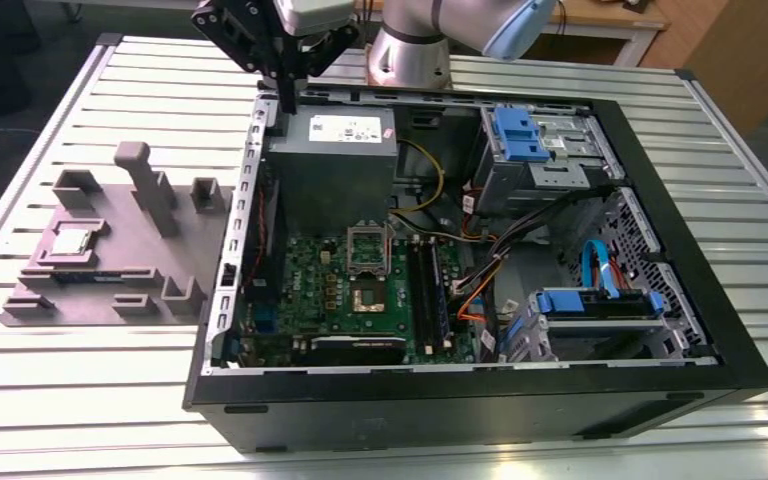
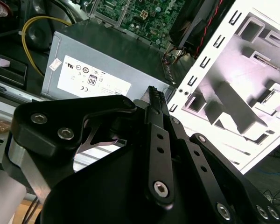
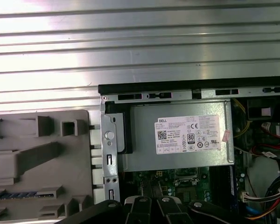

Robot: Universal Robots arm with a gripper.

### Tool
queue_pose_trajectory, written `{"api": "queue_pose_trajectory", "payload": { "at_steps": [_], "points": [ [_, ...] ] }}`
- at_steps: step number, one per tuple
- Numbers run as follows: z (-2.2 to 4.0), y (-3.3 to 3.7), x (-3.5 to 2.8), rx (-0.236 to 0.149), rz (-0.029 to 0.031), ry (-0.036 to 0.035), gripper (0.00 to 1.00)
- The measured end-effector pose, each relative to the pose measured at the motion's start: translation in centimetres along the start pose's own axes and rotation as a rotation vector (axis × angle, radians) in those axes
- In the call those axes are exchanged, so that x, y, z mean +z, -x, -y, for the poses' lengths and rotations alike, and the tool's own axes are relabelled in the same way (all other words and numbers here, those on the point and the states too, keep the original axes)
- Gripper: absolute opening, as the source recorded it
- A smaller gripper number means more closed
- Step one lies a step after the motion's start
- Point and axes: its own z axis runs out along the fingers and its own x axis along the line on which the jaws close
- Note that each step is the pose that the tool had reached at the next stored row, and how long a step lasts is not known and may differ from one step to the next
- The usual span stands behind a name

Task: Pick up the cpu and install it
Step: 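Reach for the cpu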

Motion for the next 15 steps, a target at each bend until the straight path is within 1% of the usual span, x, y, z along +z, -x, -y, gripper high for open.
{"api": "queue_pose_trajectory", "payload": {
  "at_steps": [4, 5, 6, 10, 12, 15],
  "points": [
    [0.01, -0.07, 0.01, 0.0, 0.0, 0.0, 0.11],
    [0.04, -0.51, 0.13, 0.0, 0.0, 0.0, 0.11],
    [0.07, -0.78, 0.16, 0.0, 0.0, 0.0001, 0.11],
    [0.07, -0.82, 0.16, 0.0, 0.0, 0.0, 0.11],
    [0.12, -1.36, 0.28, 0.0, 0.0, 0.0001, 0.11],
    [0.12, -1.39, 0.28, 0.0, 0.0, 0.0, 0.11]
  ]
}}
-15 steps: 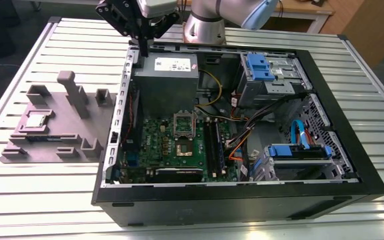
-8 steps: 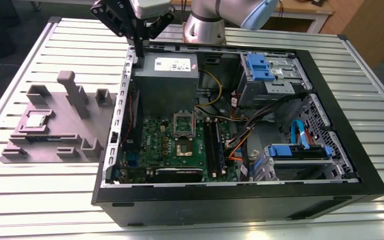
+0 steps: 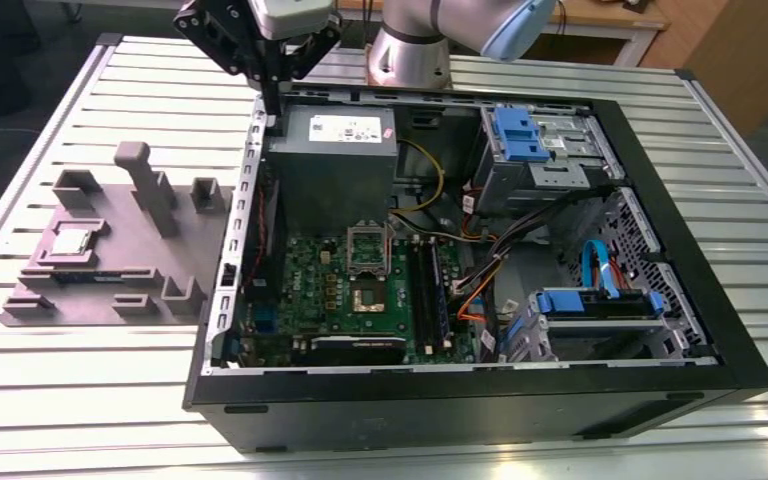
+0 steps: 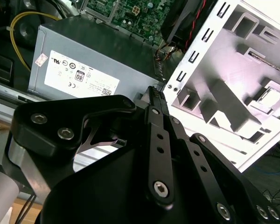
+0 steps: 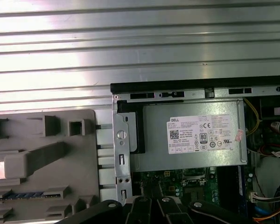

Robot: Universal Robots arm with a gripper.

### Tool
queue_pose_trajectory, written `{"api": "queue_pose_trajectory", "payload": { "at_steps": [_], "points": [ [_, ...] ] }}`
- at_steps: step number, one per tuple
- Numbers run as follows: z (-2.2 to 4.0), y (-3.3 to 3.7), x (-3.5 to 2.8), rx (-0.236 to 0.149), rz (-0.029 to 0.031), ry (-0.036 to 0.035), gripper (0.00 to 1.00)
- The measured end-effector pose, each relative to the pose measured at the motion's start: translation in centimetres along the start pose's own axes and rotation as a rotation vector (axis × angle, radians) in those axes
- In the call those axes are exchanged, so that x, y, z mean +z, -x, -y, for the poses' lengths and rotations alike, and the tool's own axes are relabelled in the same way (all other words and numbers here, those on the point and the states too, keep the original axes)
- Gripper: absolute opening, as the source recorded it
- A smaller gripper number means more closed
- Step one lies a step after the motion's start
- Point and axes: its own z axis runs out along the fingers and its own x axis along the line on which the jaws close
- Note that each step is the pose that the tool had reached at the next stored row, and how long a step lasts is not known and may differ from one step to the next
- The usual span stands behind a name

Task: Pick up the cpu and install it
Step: 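Reach for the cpu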

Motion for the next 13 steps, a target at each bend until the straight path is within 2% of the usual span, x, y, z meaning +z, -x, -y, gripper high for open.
{"api": "queue_pose_trajectory", "payload": {
  "at_steps": [3, 13],
  "points": [
    [0.03, -0.41, 0.09, 0.0, 0.0, 0.0001, 0.11],
    [0.06, -0.7, 0.09, 0.0, 0.0, 0.0, 0.11]
  ]
}}
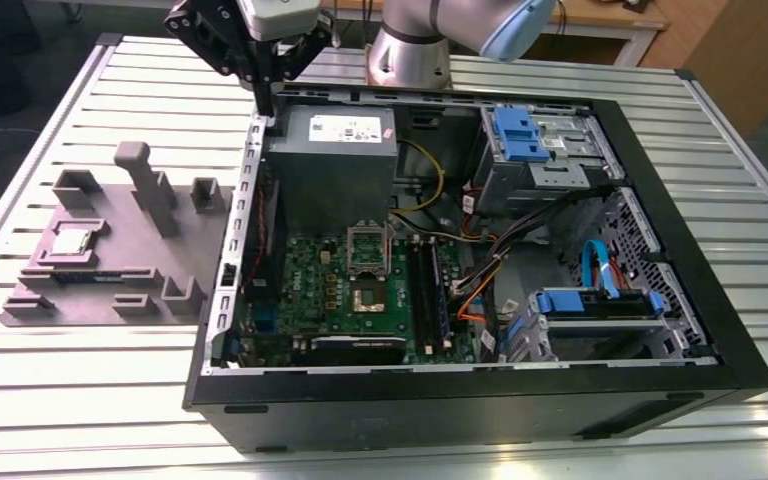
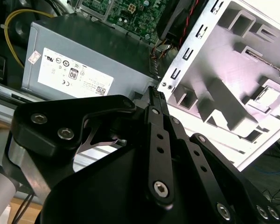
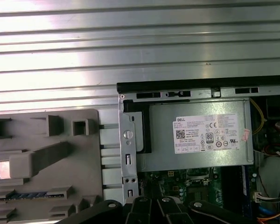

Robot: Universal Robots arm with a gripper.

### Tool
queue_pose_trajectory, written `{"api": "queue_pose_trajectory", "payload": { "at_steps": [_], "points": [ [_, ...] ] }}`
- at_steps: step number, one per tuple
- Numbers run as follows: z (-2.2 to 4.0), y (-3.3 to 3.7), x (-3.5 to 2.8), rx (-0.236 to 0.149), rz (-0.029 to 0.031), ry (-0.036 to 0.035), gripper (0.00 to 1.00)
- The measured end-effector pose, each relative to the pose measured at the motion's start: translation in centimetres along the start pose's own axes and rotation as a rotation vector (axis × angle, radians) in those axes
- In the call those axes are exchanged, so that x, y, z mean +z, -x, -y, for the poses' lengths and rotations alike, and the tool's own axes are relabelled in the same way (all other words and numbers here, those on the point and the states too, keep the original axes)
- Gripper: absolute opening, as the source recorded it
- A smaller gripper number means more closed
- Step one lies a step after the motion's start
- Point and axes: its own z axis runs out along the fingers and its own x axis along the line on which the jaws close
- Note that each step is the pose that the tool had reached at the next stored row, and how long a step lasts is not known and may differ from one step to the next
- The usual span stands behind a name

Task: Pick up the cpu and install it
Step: 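Reach for the cpu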

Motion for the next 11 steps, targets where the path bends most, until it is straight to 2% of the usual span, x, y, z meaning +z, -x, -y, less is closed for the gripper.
{"api": "queue_pose_trajectory", "payload": {
  "at_steps": [8, 10, 11],
  "points": [
    [0.01, -0.15, 0.01, 0.0, 0.0, 0.0, 0.11],
    [0.08, -0.92, 0.14, 0.0, 0.0, 0.0, 0.11],
    [0.08, -0.94, 0.14, 0.0, 0.0, 0.0, 0.11]
  ]
}}
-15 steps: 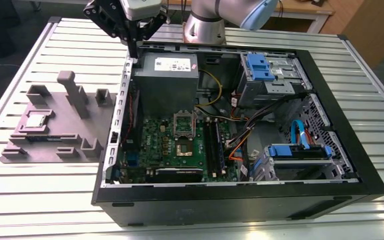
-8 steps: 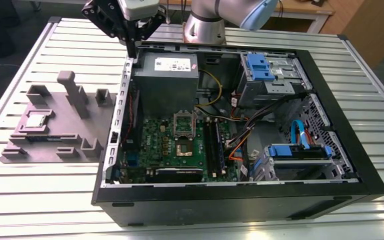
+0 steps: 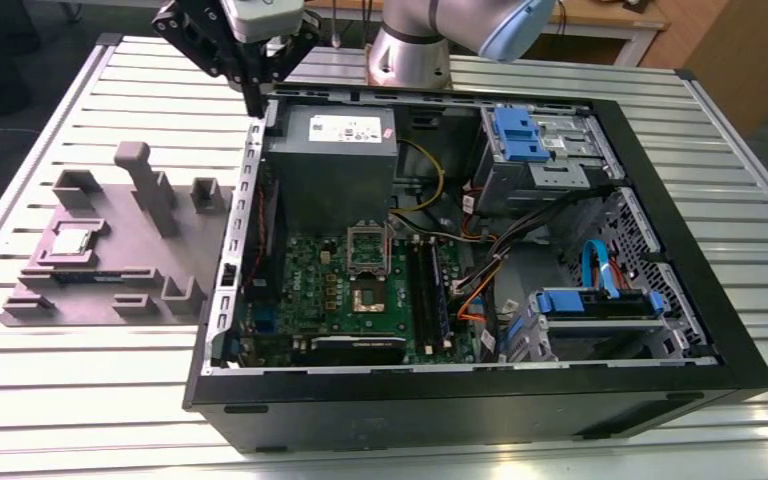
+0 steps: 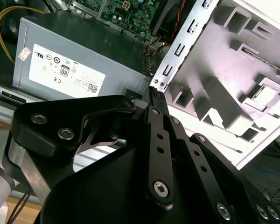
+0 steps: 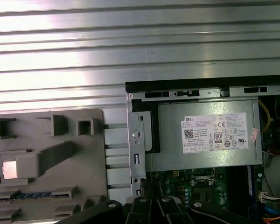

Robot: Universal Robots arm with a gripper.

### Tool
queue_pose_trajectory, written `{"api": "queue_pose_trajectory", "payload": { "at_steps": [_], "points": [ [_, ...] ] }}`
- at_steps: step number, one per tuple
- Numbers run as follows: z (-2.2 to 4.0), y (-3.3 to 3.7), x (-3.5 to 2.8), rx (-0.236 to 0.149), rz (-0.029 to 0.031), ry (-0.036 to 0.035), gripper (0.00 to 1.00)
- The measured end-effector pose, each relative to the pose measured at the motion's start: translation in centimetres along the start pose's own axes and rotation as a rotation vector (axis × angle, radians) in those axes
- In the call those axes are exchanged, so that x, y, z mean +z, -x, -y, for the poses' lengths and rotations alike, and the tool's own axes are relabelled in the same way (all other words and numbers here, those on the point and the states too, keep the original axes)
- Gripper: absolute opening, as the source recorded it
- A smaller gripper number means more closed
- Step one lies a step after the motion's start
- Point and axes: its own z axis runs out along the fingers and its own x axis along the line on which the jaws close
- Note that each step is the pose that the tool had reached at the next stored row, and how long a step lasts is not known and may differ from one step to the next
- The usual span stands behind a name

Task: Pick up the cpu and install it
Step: 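Reach for the cpu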

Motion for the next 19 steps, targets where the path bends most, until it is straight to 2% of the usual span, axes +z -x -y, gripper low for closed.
{"api": "queue_pose_trajectory", "payload": {
  "at_steps": [19],
  "points": [
    [0.05, -0.59, 0.08, 0.0, -0.0001, -0.0001, 0.11]
  ]
}}
